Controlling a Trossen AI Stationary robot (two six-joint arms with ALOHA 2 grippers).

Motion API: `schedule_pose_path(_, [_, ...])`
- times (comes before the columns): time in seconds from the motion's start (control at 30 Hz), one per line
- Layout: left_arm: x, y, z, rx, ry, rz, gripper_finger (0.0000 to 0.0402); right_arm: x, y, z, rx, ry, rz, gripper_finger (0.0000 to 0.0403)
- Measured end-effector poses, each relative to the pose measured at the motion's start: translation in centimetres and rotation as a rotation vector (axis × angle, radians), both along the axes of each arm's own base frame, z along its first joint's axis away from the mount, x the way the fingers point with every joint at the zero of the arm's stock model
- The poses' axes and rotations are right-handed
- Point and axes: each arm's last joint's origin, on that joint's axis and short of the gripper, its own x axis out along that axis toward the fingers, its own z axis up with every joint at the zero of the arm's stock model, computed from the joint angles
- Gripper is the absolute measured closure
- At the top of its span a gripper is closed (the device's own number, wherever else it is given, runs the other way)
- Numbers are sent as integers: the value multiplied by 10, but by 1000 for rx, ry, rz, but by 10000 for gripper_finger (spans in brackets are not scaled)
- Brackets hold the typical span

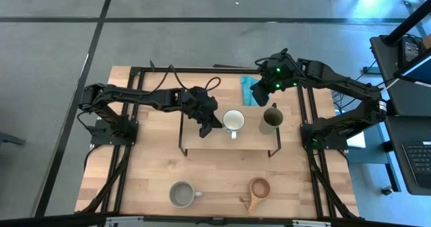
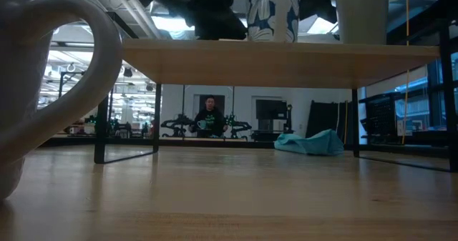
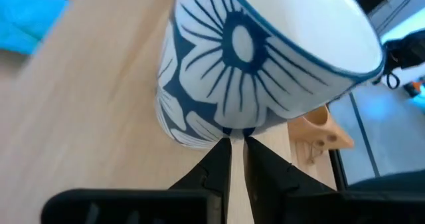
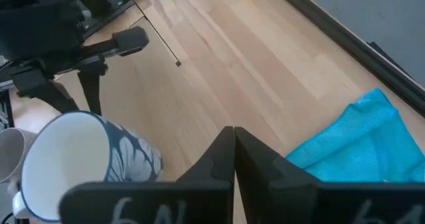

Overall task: Stack small to large cups/mugs on shelf
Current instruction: Put the blue patterned mug on the shelf

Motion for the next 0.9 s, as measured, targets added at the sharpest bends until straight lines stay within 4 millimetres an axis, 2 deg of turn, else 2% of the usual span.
schedule_pose_path(0.2, [1,7,2,3,-32,3,366,0,0,0,19,-5,-19,391])
schedule_pose_path(0.37, [6,6,-3,-37,-44,-53,366,0,0,0,34,-9,-33,391])
schedule_pose_path(0.53, [4,5,-13,-24,39,-78,366,0,1,0,51,-15,-15,391])
schedule_pose_path(0.9, [4,14,-8,39,-12,-35,366,1,3,0,77,-23,-20,391])
